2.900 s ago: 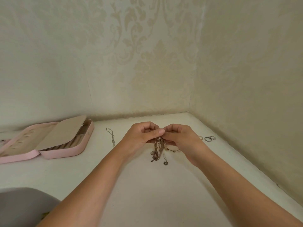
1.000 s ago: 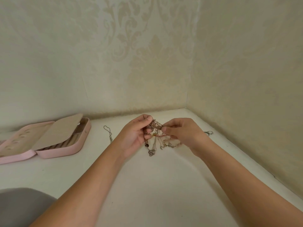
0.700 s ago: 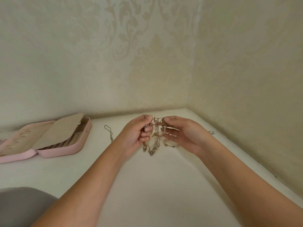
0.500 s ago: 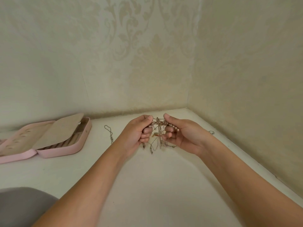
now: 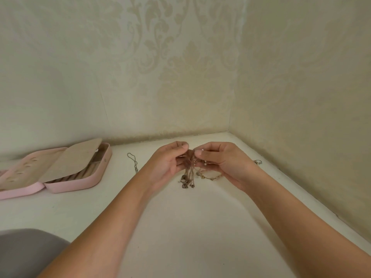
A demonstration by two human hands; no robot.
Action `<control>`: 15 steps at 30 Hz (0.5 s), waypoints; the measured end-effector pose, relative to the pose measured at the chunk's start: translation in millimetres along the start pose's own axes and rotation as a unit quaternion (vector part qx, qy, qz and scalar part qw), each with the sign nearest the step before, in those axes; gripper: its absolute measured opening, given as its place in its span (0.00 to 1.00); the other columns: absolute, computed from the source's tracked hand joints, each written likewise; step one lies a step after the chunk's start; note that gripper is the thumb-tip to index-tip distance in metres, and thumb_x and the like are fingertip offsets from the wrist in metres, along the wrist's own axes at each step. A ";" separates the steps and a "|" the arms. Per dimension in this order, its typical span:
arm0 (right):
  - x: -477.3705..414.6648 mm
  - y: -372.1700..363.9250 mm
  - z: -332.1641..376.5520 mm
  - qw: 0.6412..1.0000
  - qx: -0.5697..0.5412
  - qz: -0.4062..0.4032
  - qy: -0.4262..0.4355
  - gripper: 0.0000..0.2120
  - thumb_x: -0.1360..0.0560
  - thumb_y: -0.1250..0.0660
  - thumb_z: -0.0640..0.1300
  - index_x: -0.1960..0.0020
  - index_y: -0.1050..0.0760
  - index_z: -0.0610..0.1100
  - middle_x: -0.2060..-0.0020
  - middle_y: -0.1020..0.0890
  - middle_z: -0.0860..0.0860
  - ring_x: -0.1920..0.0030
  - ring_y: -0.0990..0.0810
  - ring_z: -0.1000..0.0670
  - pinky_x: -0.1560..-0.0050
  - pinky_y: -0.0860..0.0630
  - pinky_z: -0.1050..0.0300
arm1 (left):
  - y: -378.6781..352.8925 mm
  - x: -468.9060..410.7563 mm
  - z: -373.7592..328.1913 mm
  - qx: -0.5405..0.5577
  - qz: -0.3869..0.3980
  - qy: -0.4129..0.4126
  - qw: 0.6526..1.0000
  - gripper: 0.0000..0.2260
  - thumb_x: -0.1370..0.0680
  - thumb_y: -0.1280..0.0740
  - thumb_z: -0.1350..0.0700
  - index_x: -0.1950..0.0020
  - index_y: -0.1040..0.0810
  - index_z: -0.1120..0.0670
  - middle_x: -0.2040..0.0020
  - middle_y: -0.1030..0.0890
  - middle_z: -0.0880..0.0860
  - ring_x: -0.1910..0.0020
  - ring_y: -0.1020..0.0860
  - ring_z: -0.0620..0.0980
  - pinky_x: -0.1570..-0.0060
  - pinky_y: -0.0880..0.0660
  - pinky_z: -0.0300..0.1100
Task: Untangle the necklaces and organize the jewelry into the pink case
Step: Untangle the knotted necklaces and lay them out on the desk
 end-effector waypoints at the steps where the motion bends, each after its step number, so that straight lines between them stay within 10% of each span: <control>1: 0.9 -0.8 1.7 0.999 0.039 -0.012 0.012 0.05 0.27 0.29 0.39 0.54 0.21 0.38 0.65 0.17 0.47 0.64 0.19 0.52 0.57 0.22 0.62 | -1.7 0.6 1.3 -0.003 0.014 0.010 1.000 0.09 0.27 0.34 0.55 0.51 0.25 0.58 0.59 0.19 0.55 0.57 0.20 0.54 0.52 0.23 0.45; 15: 0.2 -1.9 -4.8 0.997 -0.047 0.019 -0.058 0.10 0.23 0.34 0.46 0.57 0.23 0.39 0.64 0.20 0.47 0.64 0.21 0.52 0.54 0.19 0.59 | -1.5 1.3 4.5 -0.090 0.012 0.015 0.996 0.13 0.32 0.28 0.56 0.51 0.19 0.61 0.57 0.16 0.55 0.61 0.19 0.48 0.58 0.22 0.38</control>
Point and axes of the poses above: each hand's wrist, its own x-axis away from the middle knuckle, its own y-axis out of the back of the hand, z = x × y, the point moved 5 cm from there along -x, towards the middle knuckle
